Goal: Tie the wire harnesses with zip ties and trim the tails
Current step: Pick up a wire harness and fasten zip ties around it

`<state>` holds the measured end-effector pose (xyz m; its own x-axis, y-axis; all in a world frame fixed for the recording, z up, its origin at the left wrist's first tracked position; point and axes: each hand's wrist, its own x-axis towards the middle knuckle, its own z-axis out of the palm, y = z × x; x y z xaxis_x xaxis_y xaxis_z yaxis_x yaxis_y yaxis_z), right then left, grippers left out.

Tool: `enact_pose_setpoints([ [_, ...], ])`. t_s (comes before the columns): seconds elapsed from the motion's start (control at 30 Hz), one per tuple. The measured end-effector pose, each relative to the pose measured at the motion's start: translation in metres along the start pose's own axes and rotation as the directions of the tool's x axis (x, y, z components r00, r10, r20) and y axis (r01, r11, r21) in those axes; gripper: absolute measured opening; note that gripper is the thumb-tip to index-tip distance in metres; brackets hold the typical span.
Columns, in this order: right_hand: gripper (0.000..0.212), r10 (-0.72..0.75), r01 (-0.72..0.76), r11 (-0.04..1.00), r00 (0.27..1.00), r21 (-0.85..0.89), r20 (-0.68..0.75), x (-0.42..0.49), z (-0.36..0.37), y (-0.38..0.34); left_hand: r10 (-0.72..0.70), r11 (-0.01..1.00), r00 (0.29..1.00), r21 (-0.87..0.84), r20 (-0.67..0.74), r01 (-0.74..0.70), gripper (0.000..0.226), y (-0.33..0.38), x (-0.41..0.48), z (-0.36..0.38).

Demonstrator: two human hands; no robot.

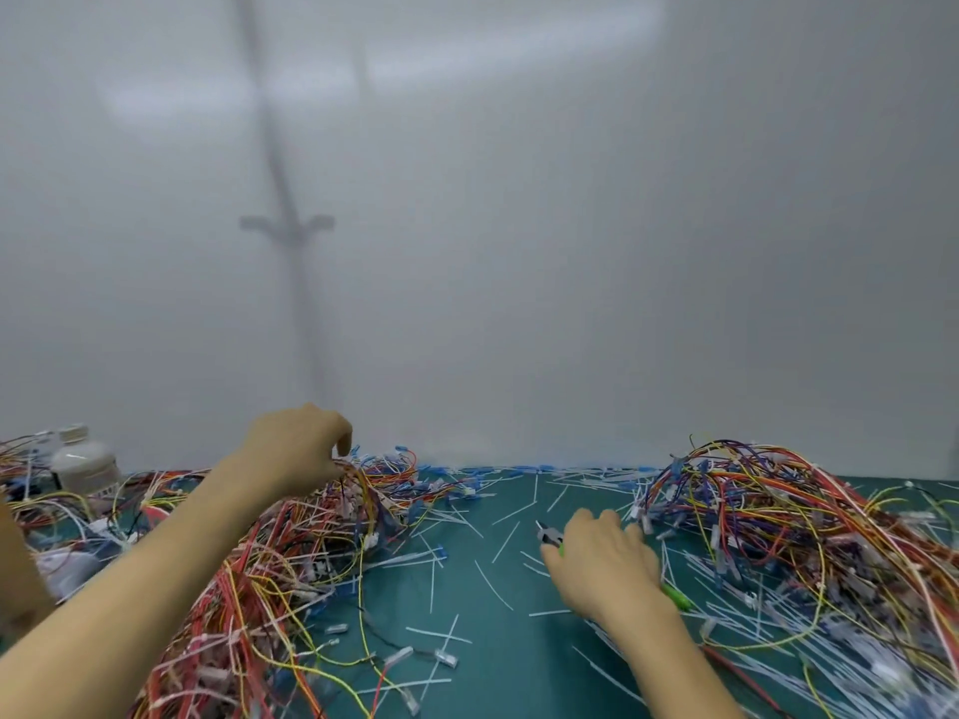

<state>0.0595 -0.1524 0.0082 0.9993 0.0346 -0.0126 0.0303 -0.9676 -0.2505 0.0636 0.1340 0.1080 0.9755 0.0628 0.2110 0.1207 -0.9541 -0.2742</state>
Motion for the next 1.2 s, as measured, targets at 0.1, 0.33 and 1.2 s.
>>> enact_pose_setpoints([
  [0.1,0.055,0.013,-0.014,0.998,1.000,-0.057,-0.010,0.003,0.014,0.001,-0.028,0.999,0.996,-0.029,-0.085,0.026,0.024,0.003,0.000,-0.016],
  [0.33,0.050,-0.006,-0.001,0.995,0.998,-0.103,-0.070,0.008,0.040,0.004,-0.005,1.000,1.000,0.005,0.015,0.005,0.016,0.025,-0.006,-0.028],
  [1.2,0.024,-0.278,0.383,0.407,0.917,0.829,-0.287,-0.014,-0.043,-0.023,-0.149,0.161,0.952,-0.956,-0.269,-0.245,0.009,0.118,-0.030,-0.076],
])
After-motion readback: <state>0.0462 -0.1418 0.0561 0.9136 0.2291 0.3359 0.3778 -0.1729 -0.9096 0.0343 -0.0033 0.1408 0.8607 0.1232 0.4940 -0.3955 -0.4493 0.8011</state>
